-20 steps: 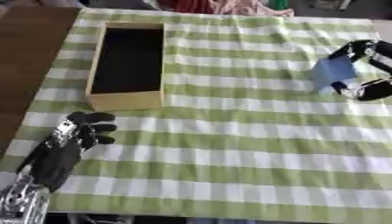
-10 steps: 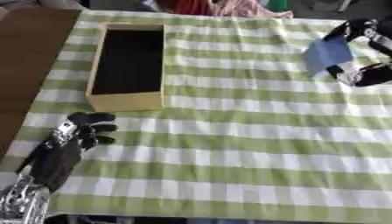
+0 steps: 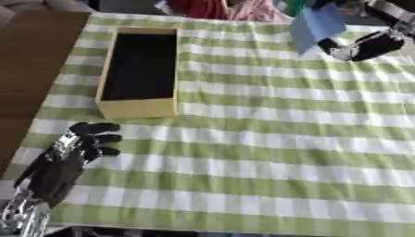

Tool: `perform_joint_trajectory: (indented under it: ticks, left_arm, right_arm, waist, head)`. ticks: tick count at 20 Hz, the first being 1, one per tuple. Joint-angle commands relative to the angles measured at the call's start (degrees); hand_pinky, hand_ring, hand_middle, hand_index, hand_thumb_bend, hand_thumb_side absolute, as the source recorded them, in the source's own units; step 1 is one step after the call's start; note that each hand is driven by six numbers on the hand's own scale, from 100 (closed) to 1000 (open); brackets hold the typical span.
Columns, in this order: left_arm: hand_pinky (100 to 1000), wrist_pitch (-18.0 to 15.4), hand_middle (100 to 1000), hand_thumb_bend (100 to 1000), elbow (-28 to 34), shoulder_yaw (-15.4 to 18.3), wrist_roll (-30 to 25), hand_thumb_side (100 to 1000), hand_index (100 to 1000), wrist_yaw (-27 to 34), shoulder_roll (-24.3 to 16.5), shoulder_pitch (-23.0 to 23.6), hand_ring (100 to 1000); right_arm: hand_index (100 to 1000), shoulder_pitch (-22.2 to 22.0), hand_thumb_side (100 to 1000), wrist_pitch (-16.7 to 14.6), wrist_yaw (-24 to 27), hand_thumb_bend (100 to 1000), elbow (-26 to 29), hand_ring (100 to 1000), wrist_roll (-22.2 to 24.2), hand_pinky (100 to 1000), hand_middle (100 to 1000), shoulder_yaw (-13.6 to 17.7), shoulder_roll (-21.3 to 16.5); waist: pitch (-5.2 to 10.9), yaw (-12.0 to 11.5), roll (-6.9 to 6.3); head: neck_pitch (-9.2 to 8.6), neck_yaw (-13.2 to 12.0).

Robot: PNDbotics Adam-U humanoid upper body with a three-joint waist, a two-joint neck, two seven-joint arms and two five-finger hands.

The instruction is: Pick up objects on the table and place them in the box.

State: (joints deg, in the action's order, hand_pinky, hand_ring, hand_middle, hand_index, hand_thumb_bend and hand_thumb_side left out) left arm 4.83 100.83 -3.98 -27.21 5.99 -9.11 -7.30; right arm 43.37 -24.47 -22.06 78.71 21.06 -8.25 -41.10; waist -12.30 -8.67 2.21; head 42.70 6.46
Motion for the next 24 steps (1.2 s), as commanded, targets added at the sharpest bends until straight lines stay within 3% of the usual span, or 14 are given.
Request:
perform_joint_trajectory:
  ticks: [1, 13, 24]
  left_arm:
    - [750, -0.16, 806, 100, 0.68, -0.28, -0.53, 978, 819, -0.09, -1.00, -0.20, 826]
    - [749, -0.07, 808, 100, 0.54, -1.52, -2.41, 983, 818, -0.17, -0.61, -1.00, 831]
    - [748, 0.63, 808, 100, 0.40, -3.54, -5.13, 988, 815, -0.16, 0.18, -2.69, 833]
  right_arm:
    - [629, 3.25, 100, -0.48, -0.26, 119, -1.47, 873, 0.70, 755, 393, -0.36, 0.96]
    - [636, 13.04, 100, -2.62, -3.89, 100, -8.67, 868, 2.20, 754, 397, -3.20, 10.32]
    - [652, 16.31, 100, -4.39, -7.29, 100, -13.70, 876, 4.26, 751, 408, -5.22, 18.51]
  waist:
    - [1.15, -0.47, 0.02]
    - [0.96, -4.75, 0.61]
    - [0.55, -9.83, 1.52]
  head:
    - [-0.44, 0.70]
    - [-1.72, 3.57]
    - [-3.25, 7.14]
